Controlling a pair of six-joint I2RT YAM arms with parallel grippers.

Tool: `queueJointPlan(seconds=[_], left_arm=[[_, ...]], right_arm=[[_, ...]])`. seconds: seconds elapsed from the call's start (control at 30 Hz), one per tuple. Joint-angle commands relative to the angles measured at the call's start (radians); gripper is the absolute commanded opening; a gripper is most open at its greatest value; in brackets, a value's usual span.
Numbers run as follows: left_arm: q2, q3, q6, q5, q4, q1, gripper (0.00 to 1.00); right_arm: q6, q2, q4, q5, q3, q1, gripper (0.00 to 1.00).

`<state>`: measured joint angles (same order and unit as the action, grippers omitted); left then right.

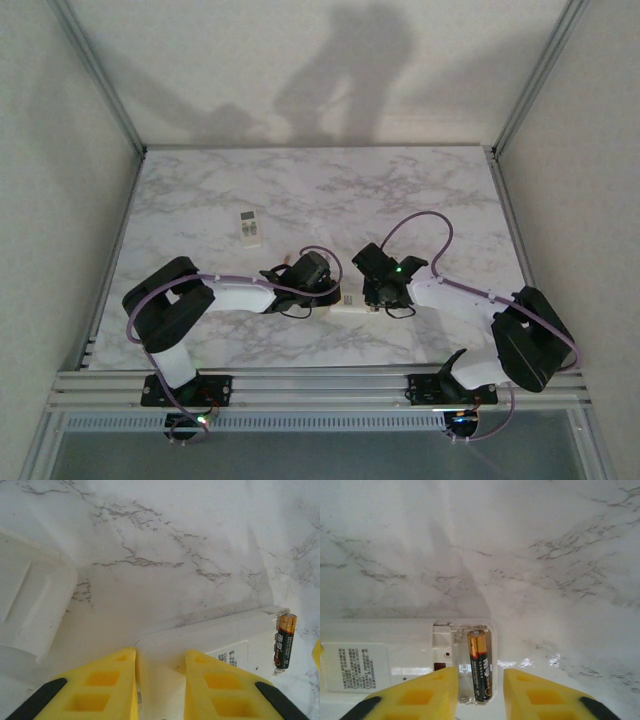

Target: Load the batteries into the remote control

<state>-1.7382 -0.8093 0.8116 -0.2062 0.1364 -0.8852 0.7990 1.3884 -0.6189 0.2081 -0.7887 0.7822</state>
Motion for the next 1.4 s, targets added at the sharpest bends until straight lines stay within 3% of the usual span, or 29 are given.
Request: queueJointPlan(seconds=[0.0,0.27,1.2,1.37], left_arm=[[-0.045,0.015,-0.020,-0.020,-0.050,-0.026,0.25],[-0.043,0.013,-0.020,-0.022,-0.050,-0.026,0.25],[-0.039,0.022,-0.015,-0.022,-0.039,-0.026,0.25],[-0.028,0.018,-0.022,-0.012,-0.042,-0.026,0.25]], right_arm=[[-0.015,-0.014,-0.021,-0.004,-0.014,-0.022,0.23],[-0.026,0.022,0.031,-0.052,-0.001,-0.031,0.21],[0.030,0.188,0.072,-0.038,0.117,-0.031,0.09],[0.008,0.117,0.013,-0.018,0.056,-0.030,0.11]])
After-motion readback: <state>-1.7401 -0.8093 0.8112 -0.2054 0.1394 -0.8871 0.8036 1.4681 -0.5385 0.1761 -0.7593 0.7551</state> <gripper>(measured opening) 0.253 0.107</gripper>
